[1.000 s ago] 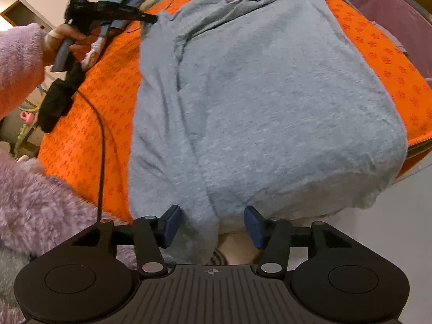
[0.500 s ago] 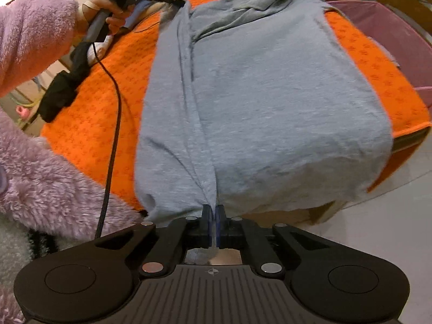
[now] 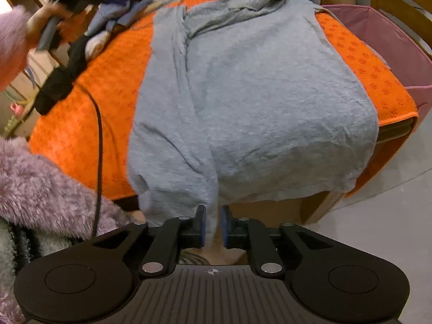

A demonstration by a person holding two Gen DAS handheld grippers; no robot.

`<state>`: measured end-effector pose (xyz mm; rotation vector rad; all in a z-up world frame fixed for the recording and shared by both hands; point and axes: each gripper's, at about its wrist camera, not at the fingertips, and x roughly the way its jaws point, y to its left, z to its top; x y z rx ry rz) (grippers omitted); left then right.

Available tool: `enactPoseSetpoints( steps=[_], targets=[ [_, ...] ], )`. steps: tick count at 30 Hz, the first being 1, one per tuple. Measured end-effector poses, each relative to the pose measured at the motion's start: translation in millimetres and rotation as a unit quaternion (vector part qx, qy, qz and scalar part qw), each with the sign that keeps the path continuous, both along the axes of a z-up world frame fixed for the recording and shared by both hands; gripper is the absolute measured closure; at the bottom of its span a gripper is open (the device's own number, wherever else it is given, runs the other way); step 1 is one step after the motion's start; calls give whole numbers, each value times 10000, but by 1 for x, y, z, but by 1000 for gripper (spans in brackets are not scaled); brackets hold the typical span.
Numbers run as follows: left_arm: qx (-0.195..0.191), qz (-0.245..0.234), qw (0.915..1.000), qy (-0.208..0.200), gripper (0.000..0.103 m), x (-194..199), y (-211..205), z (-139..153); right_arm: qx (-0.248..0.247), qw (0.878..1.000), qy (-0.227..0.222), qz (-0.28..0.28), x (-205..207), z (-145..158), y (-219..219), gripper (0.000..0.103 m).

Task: Fold clothes

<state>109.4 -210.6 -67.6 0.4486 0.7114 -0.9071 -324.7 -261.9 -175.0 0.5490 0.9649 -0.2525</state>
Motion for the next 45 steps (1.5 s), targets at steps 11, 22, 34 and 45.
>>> enactPoseSetpoints(
  steps=[11,22,34,45],
  targets=[
    [-8,-512,9986,131,50,-98,98,8,-425,9986,-149,-283,-4,2,29,71],
    [150,-437,9989,108,50,-216,167,-7,-100,9929,-133,1174,2,-58,8,59],
    [353,820,9960,-79,46,-341,196,-45,617,9548,-677,2829,2,-37,-26,97],
    [80,582,9982,-119,42,-439,138,-99,1064,9275,-930,3460,8,62,-36,97]
  ],
)
